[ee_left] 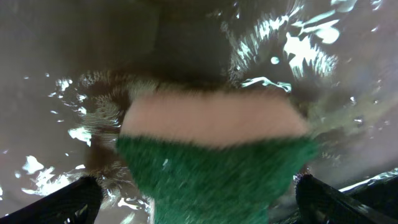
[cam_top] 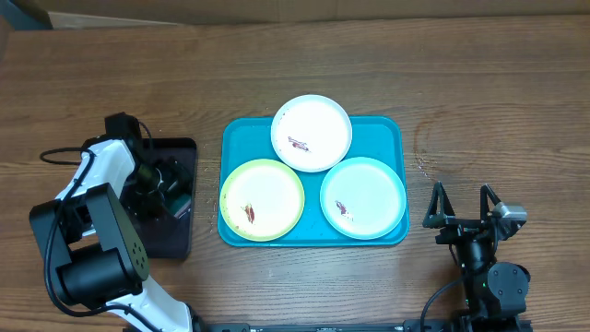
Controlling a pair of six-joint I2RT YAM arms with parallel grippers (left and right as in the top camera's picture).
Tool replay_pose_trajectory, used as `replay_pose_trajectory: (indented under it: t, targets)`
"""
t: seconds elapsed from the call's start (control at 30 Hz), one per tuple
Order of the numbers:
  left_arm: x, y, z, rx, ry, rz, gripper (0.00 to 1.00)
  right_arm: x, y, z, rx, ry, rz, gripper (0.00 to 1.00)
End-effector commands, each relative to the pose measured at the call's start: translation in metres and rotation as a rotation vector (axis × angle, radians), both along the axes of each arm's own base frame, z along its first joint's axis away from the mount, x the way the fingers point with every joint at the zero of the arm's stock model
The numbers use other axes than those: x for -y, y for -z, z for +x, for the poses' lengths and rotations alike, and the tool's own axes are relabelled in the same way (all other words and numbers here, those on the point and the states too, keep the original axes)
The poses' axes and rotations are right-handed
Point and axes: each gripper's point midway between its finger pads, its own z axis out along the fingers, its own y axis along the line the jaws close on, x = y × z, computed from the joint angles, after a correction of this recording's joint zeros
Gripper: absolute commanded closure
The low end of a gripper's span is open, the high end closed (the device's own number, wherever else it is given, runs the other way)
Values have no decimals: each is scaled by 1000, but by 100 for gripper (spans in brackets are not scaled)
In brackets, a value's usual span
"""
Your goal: Clean dirty plates on tray and stack at the side
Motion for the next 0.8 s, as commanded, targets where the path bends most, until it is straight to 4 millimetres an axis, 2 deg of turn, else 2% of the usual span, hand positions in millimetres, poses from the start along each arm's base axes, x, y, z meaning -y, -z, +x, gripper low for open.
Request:
replay_pose_trajectory:
  t: [0.0,0.17,0.57,0.77]
  targets:
    - [20,18,-17,-71,-4,-113,11,0,3,0,1,-2,-4,0]
    - [21,18,-16,-64,-5,-119,35,0,3,0,1,-2,-4,0]
    - [4,21,-13,-59,3,-26,36,0,3,0,1,-2,-4,0]
    - [3,21,-8,-38,3,-19,51,0,3,0,1,-2,-4,0]
